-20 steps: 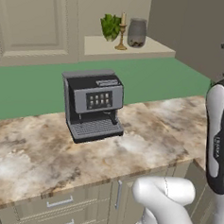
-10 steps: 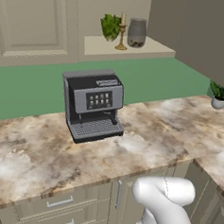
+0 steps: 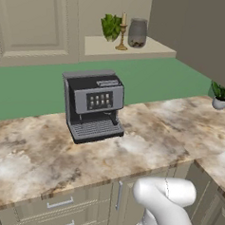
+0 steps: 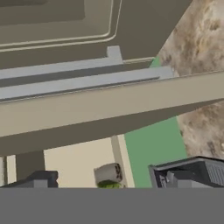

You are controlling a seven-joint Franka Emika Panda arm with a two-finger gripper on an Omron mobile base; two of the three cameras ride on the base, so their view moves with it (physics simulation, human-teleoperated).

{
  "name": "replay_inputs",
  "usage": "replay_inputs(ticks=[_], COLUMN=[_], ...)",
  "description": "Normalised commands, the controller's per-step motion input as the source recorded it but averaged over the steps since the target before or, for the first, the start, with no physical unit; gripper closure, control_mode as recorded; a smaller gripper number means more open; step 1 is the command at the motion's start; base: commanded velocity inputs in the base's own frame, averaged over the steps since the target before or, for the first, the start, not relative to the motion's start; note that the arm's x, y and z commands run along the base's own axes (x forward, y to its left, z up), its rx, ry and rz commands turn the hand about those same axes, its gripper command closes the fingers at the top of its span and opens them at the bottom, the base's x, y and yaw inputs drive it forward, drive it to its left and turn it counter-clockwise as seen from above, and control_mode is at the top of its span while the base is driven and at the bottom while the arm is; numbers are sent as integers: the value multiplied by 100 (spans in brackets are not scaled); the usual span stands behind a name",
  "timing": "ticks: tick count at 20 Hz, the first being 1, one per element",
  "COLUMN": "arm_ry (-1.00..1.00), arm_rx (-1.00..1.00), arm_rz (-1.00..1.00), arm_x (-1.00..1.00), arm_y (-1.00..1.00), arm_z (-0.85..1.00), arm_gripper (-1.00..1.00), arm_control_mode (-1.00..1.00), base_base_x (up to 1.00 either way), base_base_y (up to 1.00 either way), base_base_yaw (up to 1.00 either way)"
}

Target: Pick the jar and candle from the dining table and place them in the open cabinet. Close the cabinet after placing the objects.

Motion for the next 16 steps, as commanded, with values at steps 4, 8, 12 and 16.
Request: replay_inputs(ticks=[4,8,12,16], arm_ry=[-7,-9,-5,0], arm_rx=[0,-1,0,0], arm_rz=[0,0,0,0], arm_x=[0,0,3,0], arm_y=[-14,-18,-21,-30], arm_z=[-19,-28,-13,-1], arm_gripper=[-100,-100,-100,-100], arm_control_mode=[-100,-100,-100,-100], base_base_x=[0,0,0,0], base_base_y=[0,0,0,0], base_base_yaw=[0,0,0,0])
